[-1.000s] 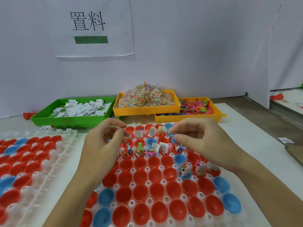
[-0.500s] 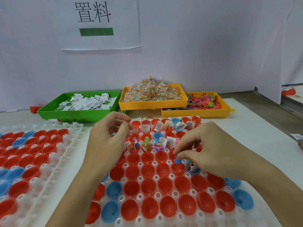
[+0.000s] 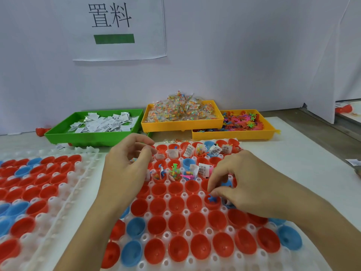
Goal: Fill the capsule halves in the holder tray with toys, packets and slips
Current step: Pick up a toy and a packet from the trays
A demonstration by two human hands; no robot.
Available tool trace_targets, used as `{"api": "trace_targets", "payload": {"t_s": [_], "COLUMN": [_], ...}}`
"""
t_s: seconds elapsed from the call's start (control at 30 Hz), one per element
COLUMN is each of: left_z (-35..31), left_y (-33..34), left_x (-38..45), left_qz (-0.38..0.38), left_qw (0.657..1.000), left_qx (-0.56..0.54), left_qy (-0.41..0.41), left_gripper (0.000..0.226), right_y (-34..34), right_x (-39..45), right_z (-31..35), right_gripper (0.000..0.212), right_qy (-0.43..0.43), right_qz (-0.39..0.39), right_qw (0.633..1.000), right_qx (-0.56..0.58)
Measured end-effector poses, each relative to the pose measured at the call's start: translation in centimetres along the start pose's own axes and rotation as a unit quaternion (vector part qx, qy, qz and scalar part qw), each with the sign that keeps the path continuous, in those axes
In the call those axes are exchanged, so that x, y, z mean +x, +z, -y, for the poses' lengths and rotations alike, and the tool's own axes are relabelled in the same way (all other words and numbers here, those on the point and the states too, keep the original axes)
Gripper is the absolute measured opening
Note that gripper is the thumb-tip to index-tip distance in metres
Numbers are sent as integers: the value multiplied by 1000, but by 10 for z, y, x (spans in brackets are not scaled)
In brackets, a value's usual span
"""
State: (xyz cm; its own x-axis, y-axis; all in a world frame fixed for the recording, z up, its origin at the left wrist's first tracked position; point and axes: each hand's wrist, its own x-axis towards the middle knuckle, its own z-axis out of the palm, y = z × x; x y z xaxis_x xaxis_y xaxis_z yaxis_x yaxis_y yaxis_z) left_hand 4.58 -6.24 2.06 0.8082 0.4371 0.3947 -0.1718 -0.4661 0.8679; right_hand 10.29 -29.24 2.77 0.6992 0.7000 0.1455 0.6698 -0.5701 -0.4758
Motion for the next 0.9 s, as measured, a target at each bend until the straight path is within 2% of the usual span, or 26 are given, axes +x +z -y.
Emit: {"api": "trace_targets", "payload": {"t_s": [0.27, 0.43, 0.57, 0.7, 0.9], "left_z": [1, 7, 15, 18, 18], "left_y": [-2, -6, -10, -12, -14], "left_x": [1, 5, 9, 11, 11], "left_qz": [-2, -16, -38, -43, -46], "left_qw": [1000, 1000, 999, 998, 998], "left_qx": [5, 8, 5, -2, -13], "left_qy": [4, -5, -30, -41, -48], "left_gripper": [26, 27, 27, 27, 27], "right_y": [0, -16, -49, -74, -45], "right_x": [-1, 7, 54, 125, 207], "right_z": [-5, -3, -9, -26, -44], "right_gripper": [7, 12, 12, 21, 35], "right_qy": [-7, -14, 12, 54, 110], "right_qz": [-16, -66, -98, -103, -117], "right_qw": [1000, 997, 995, 993, 985], "right_qx": [-5, 31, 21, -36, -60]}}
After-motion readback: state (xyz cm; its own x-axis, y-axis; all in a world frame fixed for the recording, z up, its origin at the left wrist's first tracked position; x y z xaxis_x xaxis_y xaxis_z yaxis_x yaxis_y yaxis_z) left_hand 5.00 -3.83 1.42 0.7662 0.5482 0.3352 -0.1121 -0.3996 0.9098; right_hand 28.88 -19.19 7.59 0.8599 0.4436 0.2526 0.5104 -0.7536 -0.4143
